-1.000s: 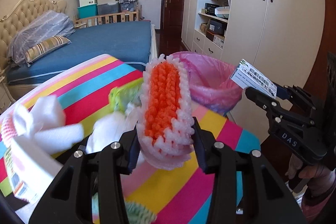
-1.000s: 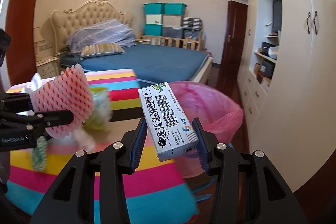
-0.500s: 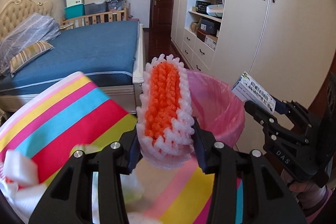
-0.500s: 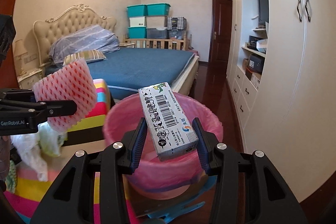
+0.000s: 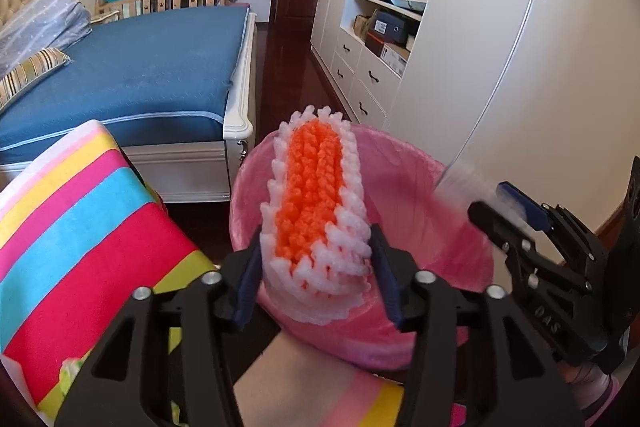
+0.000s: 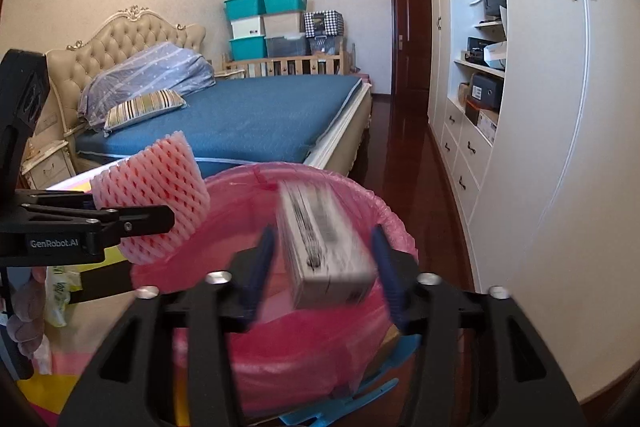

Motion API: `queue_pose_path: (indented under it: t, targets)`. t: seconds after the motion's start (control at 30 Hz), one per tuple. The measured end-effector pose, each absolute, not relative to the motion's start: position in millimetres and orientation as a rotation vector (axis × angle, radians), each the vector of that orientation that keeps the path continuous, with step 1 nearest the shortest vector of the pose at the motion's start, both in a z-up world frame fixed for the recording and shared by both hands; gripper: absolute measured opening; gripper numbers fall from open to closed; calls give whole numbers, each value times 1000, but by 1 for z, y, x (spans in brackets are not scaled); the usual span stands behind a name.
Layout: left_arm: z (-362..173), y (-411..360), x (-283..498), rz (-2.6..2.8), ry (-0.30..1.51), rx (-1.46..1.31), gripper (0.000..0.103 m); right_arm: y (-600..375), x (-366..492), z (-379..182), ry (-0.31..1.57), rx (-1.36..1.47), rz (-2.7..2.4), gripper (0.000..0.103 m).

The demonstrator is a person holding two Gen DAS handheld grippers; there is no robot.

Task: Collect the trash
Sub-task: 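Carry the mesh net and white box over the pink trash bin, then open both grippers to drop the items into the bin, then move both grippers back over the table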

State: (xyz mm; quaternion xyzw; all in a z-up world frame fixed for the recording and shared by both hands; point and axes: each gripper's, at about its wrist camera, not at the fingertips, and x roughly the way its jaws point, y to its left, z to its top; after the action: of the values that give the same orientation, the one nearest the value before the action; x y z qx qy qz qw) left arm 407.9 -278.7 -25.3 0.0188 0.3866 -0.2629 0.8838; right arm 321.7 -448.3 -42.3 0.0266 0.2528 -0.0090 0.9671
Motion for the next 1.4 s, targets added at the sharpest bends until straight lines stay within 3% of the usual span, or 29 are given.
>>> queue_pose_path:
  t: [0.07, 0.23, 0.37, 0.6, 0.87, 1.17, 1.4]
  targets:
    - [-24, -275, 413, -523, 809, 26, 71, -452, 326, -44, 512, 57, -33, 71]
    - [-6, -251, 410, -425, 785, -26, 89, -453, 314, -40, 486, 75, -45, 71]
    - [13, -225, 392, -335, 739, -13, 96, -440, 293, -30, 468, 58, -34, 78]
    - [58, -166, 332, -222, 565, 98, 98, -389, 245, -4, 420, -10, 54, 84]
    - [67, -68, 241, -68, 481, 63, 98, -309, 187, 1, 389, -68, 216, 84]
    - [39, 20, 140, 82, 490, 10, 98, -209, 144, -29, 468, -153, 414, 84]
    - [2, 64, 110, 140, 574, -37, 98, -173, 143, -43, 539, -123, 457, 84]
